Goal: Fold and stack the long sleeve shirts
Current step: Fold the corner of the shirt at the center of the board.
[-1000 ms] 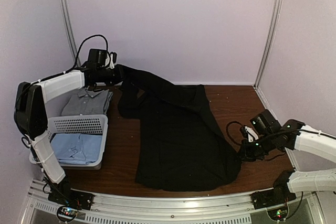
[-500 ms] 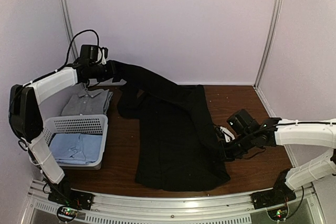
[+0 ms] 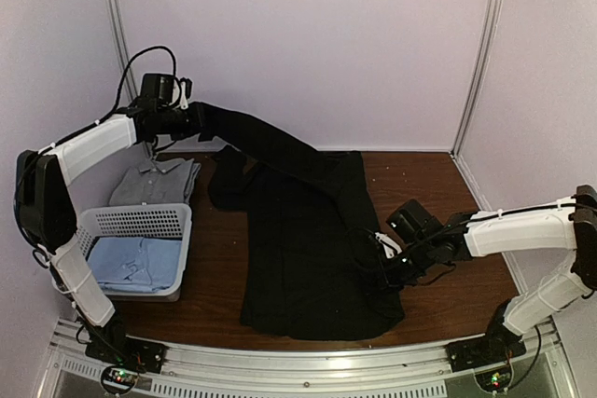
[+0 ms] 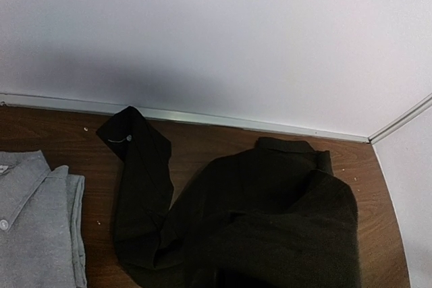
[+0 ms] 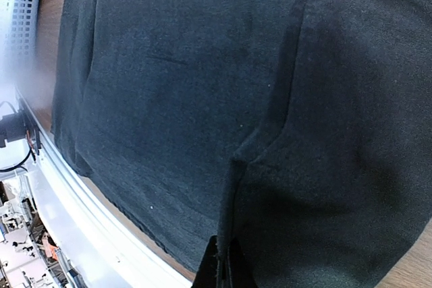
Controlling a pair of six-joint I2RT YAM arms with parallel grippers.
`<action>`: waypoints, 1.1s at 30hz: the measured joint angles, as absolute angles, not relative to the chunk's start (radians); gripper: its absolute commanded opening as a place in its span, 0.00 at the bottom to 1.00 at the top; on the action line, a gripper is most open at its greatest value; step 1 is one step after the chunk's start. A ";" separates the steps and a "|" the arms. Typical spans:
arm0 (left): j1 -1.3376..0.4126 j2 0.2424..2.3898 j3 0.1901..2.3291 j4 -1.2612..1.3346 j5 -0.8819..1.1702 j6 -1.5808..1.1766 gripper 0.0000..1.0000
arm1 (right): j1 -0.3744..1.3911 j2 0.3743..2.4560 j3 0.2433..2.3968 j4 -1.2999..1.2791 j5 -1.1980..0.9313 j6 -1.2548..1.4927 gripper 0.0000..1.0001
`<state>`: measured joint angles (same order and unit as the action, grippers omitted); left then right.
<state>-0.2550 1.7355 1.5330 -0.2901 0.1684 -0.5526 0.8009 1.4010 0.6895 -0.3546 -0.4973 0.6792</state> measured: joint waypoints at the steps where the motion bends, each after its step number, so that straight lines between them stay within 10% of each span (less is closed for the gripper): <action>1: -0.255 1.736 1.544 -0.291 0.171 -0.550 0.00 | 0.801 1.401 0.690 -0.352 -0.502 0.678 0.00; 21: -0.255 1.787 1.648 -0.297 0.249 -0.543 0.00 | 0.822 1.406 0.667 -0.308 -0.580 0.636 0.00; 28: -0.267 1.824 1.649 -0.298 0.299 -0.542 0.00 | 0.823 1.425 0.669 -0.279 -0.594 0.630 0.40; 33: -0.305 1.868 1.648 -0.299 0.330 -0.539 0.00 | 0.807 1.408 0.723 -0.313 -0.558 0.620 0.45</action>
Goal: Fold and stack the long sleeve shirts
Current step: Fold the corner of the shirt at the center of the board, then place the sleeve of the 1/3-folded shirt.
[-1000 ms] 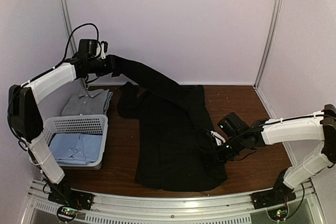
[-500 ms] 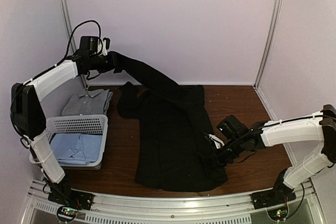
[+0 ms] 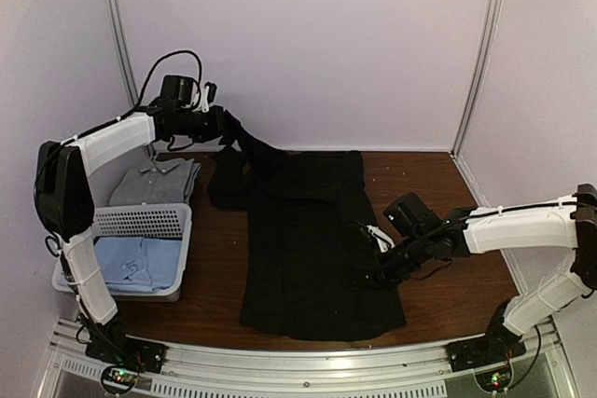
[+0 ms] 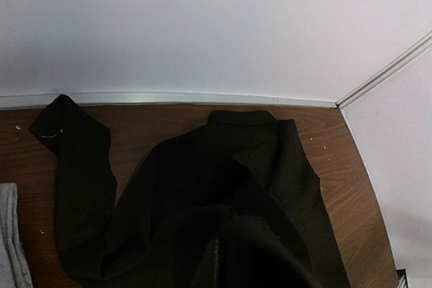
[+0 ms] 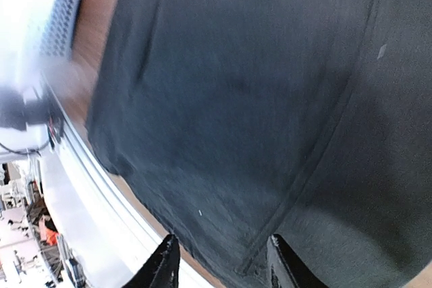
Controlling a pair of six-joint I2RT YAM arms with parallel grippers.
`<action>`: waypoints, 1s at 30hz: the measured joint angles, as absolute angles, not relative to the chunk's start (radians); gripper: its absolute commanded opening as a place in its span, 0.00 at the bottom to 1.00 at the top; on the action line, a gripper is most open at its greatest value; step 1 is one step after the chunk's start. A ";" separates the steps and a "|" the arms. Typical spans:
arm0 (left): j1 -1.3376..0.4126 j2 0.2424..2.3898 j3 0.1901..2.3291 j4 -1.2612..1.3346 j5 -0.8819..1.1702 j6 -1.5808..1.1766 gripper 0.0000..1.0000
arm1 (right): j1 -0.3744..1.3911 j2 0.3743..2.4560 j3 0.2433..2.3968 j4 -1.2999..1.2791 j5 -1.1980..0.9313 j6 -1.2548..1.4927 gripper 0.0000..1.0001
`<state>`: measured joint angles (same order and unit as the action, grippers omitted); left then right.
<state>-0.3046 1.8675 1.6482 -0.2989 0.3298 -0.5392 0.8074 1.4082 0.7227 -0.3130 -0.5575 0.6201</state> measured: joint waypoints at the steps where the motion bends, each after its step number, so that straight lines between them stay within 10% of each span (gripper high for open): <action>1: -0.313 1.875 1.647 -0.301 0.334 -0.539 0.00 | 0.798 1.402 0.739 -0.315 -0.547 0.618 0.45; 30: -0.467 1.792 1.539 -0.297 0.399 -0.577 0.00 | 0.364 2.159 1.357 0.183 -0.568 0.752 0.37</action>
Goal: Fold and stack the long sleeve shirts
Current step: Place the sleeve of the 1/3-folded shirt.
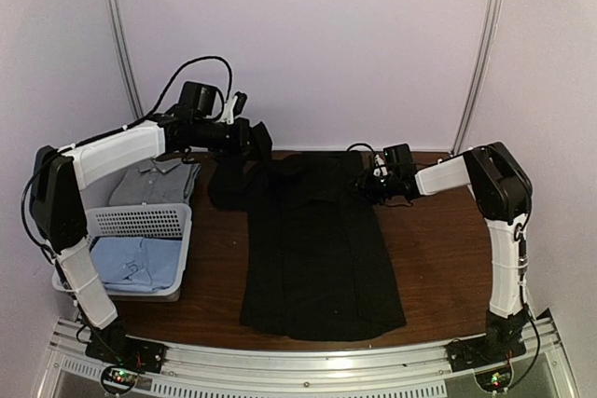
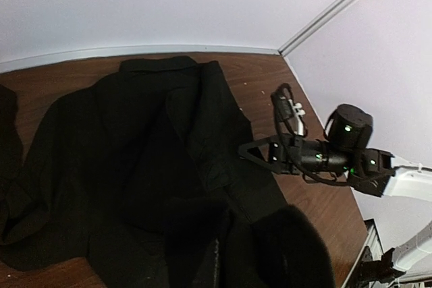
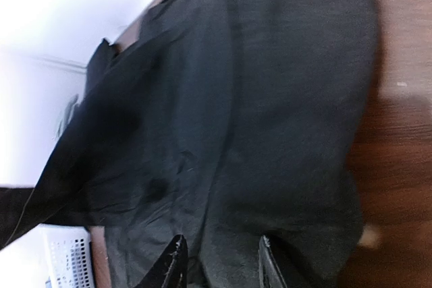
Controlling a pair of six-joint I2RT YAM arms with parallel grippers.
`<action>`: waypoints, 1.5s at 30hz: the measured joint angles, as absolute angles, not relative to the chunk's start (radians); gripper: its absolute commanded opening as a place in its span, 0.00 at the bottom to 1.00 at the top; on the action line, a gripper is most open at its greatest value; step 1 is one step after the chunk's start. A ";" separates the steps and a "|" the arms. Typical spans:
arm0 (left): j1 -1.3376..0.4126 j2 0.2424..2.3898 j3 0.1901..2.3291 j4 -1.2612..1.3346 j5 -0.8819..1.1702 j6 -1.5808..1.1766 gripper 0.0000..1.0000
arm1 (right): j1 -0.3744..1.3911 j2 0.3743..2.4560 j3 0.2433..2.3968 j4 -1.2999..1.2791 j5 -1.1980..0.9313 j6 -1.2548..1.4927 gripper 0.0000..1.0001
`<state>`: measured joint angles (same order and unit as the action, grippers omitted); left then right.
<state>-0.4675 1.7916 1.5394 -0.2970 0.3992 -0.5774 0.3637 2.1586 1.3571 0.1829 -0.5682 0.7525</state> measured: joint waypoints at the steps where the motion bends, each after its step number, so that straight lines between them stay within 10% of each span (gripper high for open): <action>1: -0.480 1.787 1.539 -0.293 0.411 -0.583 0.00 | 0.352 2.173 1.358 0.182 -0.568 0.753 0.37; 22: -0.606 1.819 1.531 -0.226 0.539 -0.730 0.01 | 0.317 1.937 1.225 0.132 -0.544 0.666 0.48; 28: -0.633 1.912 1.615 -0.246 0.533 -0.699 0.15 | 0.387 1.741 1.151 0.181 -0.527 0.609 0.48; 34: -0.725 2.045 1.773 -0.367 0.506 -0.553 0.50 | 0.395 1.701 1.075 0.197 -0.509 0.600 0.48; 45: -0.822 2.115 1.828 -0.551 0.386 -0.376 0.62 | 0.414 1.665 0.977 0.151 -0.467 0.551 0.51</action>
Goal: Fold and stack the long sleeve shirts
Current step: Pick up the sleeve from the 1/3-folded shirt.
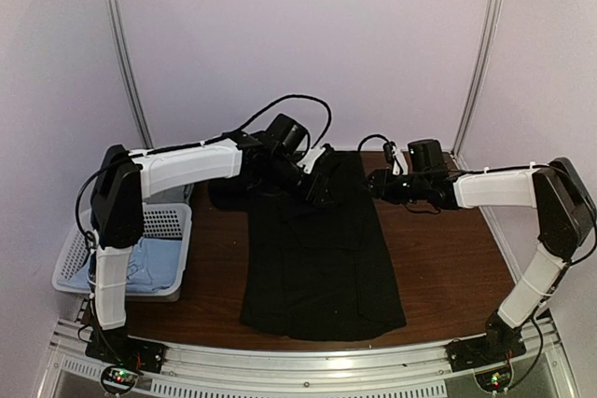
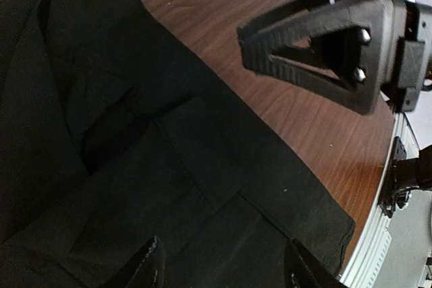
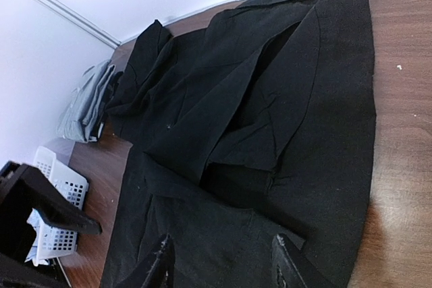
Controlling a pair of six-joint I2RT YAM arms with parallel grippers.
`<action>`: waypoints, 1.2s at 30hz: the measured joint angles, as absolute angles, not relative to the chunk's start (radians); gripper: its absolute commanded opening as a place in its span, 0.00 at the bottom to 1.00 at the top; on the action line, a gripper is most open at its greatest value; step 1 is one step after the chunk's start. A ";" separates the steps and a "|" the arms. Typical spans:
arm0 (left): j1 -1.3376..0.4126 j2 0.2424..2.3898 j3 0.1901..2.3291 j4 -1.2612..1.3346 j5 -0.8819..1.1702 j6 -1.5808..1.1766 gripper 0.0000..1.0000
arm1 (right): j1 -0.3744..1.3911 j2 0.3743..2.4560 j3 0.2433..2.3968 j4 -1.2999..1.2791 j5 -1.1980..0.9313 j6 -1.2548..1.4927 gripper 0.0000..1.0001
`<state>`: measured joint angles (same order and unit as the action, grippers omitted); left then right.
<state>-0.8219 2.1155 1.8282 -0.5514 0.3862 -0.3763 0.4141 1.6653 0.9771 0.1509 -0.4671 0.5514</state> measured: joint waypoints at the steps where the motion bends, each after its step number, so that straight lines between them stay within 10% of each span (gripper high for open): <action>1: -0.816 2.115 1.828 -0.552 0.372 -0.376 0.62 | 0.423 1.662 0.975 0.144 -0.463 0.543 0.51; 26: -0.732 2.106 1.773 -0.551 0.327 -0.384 0.60 | 0.464 1.878 0.924 0.193 -0.460 0.531 0.51; 36: -0.724 2.102 1.772 -0.549 0.319 -0.392 0.59 | 0.478 1.920 1.000 0.162 -0.471 0.529 0.02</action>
<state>-0.7238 2.1017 1.7718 -0.5491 0.3187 -0.3923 0.4782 1.9202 1.0000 0.1619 -0.4709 0.5293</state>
